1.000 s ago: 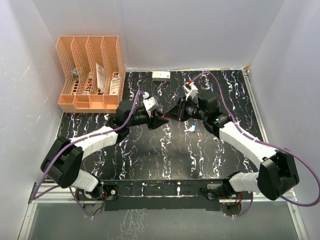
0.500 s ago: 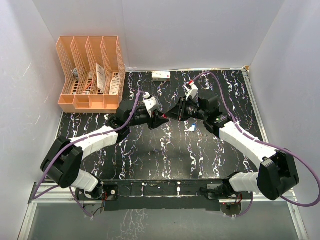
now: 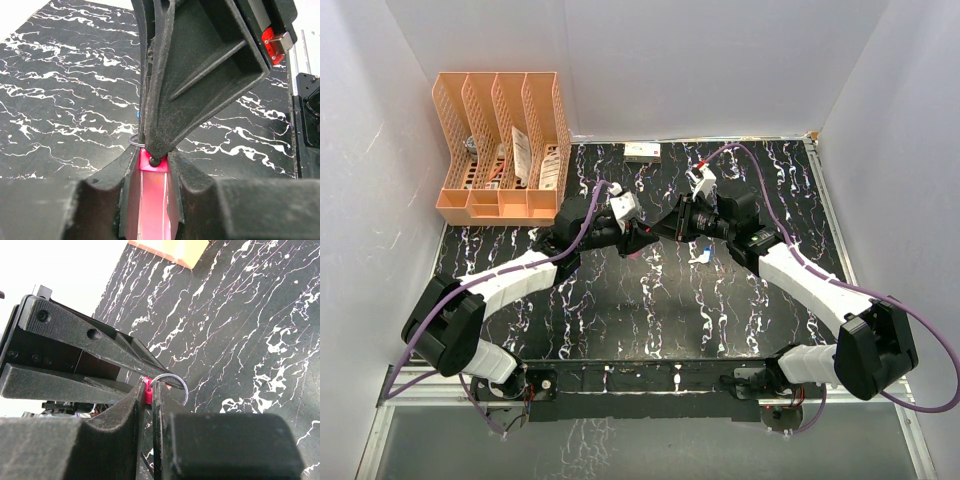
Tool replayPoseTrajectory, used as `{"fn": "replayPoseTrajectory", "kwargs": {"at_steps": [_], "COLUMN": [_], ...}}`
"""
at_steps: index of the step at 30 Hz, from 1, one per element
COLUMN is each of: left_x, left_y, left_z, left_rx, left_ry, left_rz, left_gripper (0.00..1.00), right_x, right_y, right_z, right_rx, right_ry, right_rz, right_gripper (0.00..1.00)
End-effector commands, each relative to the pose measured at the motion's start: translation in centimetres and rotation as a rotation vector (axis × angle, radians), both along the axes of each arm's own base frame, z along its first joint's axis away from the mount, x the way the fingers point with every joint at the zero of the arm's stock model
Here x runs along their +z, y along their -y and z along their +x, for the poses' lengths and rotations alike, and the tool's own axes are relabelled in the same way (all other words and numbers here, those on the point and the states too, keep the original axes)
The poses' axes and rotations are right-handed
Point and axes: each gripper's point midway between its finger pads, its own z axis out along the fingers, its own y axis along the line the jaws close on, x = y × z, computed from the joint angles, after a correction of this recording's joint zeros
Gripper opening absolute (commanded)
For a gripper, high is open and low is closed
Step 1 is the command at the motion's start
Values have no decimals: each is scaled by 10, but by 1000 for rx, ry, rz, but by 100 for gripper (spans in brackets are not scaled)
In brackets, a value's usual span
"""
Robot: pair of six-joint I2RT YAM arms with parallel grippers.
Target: Put the keys on the keyring
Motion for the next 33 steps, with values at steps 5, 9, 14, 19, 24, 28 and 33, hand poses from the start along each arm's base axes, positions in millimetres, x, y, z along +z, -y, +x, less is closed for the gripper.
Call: {"fn": "replayPoseTrajectory", "kwargs": {"at_steps": [5,9,14,19,24,28,33], "left_x": [34,33,30,26,30,30,25], "left_y": [4,2,-1,-3,-10,-12,-11], "left_z": [2,3,5,2,-13,-23,-37], "left_rx": [-10,8,33,35,5,-20,-92], "left_ry": [89,84,69,63,91,95,72], "left_rz": [-44,-42,-28,-25,-40,-42,-34], "left_gripper": [5,0,0,0,0,0,0], "right_x": [22,23,30,40,44,44,34], "right_y": [-6,-5,-1,9,29,45,59], "right_z": [3,3,5,11,20,27,33], "right_rx": [13,11,-13,-71,-171,-239,-277], "right_ry": [56,58,84,127,170,186,170], "right_rz": [39,39,37,3,-56,-92,-129], "right_gripper": [12,20,42,47,53,56,57]}}
